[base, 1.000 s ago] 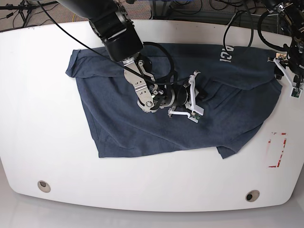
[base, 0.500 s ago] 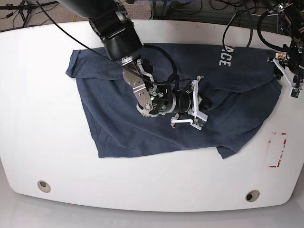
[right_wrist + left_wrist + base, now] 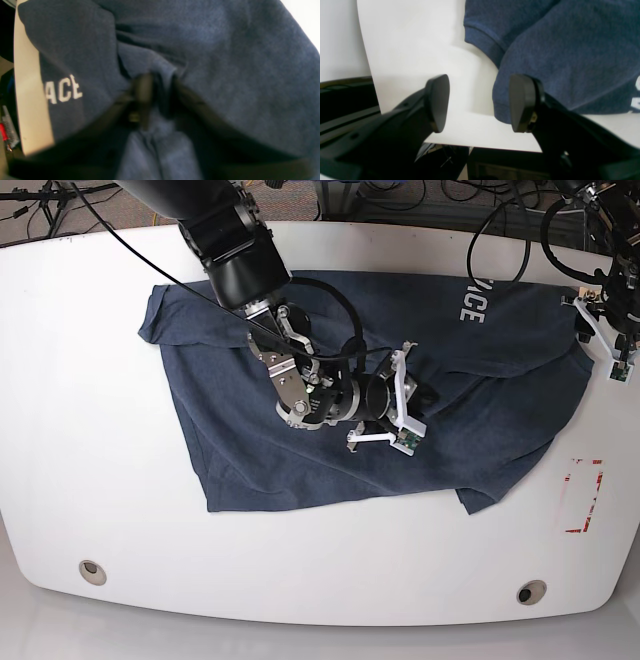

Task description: Fold the T-shirt properly

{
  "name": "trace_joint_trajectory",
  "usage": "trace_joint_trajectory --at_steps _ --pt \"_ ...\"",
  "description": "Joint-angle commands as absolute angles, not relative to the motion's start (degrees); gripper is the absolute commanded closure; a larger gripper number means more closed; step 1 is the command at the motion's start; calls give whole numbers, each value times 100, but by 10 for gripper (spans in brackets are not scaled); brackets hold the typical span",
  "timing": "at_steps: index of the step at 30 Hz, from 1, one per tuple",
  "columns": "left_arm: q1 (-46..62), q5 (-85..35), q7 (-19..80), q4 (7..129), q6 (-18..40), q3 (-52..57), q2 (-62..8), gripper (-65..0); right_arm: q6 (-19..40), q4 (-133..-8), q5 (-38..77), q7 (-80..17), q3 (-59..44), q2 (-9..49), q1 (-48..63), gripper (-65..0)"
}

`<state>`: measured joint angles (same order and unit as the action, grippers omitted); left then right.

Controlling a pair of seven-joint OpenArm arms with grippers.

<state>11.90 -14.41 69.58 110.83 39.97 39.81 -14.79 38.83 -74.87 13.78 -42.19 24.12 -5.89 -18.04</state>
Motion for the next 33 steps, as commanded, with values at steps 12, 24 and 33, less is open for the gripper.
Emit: trace_joint_trajectory --at_steps 12,24,33 --pt "1262 -1481 6879 11178 4000 3371 -1455 -339 3899 -9235 1481 -4259 2132 242 -1341 -598" --pt "1279 -1455 6870 11196 4000 3459 -1174 -339 3899 -10387 1508 -4567 -66 1051 13 -575" --pt "1235 -1218 6862 11169 4000 4171 -1279 -339 3934 -11160 1499 -4892 -1851 1174 963 -575"
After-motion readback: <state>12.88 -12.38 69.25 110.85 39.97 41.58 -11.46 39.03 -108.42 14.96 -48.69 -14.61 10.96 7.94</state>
